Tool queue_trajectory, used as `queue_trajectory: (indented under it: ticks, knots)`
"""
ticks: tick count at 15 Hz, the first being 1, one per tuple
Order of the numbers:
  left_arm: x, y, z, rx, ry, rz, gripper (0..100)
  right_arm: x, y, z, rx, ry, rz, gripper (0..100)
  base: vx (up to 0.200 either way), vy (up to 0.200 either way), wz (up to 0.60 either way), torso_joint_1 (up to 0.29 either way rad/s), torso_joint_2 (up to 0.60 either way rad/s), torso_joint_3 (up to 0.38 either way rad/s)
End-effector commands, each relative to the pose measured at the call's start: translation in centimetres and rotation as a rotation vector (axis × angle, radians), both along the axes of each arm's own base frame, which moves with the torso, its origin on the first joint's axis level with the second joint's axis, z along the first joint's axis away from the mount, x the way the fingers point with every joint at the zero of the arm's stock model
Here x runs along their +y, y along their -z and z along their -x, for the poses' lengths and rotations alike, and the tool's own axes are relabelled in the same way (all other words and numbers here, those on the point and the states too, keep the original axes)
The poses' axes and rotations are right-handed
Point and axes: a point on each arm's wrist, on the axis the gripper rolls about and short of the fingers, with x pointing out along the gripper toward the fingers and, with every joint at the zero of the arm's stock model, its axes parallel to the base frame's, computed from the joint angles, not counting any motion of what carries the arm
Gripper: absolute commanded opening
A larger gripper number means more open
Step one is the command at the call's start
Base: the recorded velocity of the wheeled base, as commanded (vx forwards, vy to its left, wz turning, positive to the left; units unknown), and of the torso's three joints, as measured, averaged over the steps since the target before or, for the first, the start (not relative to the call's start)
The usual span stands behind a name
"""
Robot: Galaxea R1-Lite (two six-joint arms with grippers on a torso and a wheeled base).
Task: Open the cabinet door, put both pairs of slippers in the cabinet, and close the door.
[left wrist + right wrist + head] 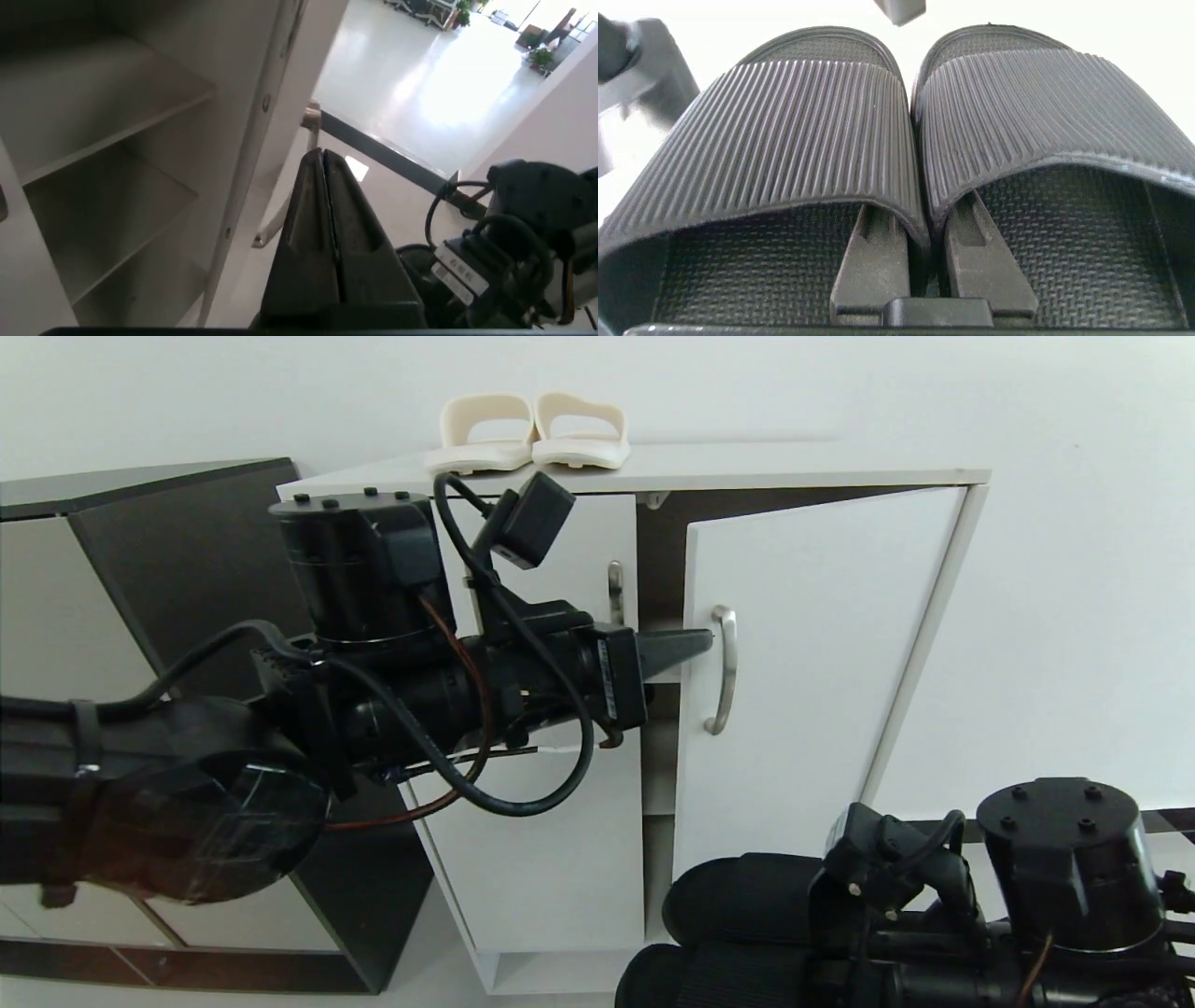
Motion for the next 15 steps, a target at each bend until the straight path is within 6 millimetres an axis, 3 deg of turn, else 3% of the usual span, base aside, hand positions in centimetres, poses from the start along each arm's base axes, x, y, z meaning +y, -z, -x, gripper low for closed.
queue_trajectory:
  ticks: [1,3,5,9,15]
  knots:
    - [1.3,-0.4,1.8,-0.027,0.003,0.013,0,-0.8,-1.8,1.0,-0.039,-0.007,-0.042,0,0.000,0.000,0.00,0.000,0.00,0.000]
    - [2.0,-0.6,2.7,-0.034,0.003,0.017,0,-1.3,-2.0,1.8,-0.046,-0.016,-0.049,0,0.000,0.000,0.00,0.000,0.00,0.000]
    - [2.0,-0.6,2.5,-0.033,-0.003,0.019,0,-1.3,-2.4,2.1,-0.055,-0.025,-0.065,0,0.000,0.000,0.00,0.000,0.00,0.000]
    - [2.1,-0.1,-1.5,-0.007,-0.078,0.026,0,-1.0,-2.3,2.2,-0.046,-0.034,-0.059,0,0.000,0.000,0.00,0.000,0.00,0.000]
    - [-0.6,-0.3,-6.0,-0.036,-0.085,0.050,0,-0.9,-2.0,2.1,-0.026,-0.036,-0.036,0,0.000,0.000,0.00,0.000,0.00,0.000]
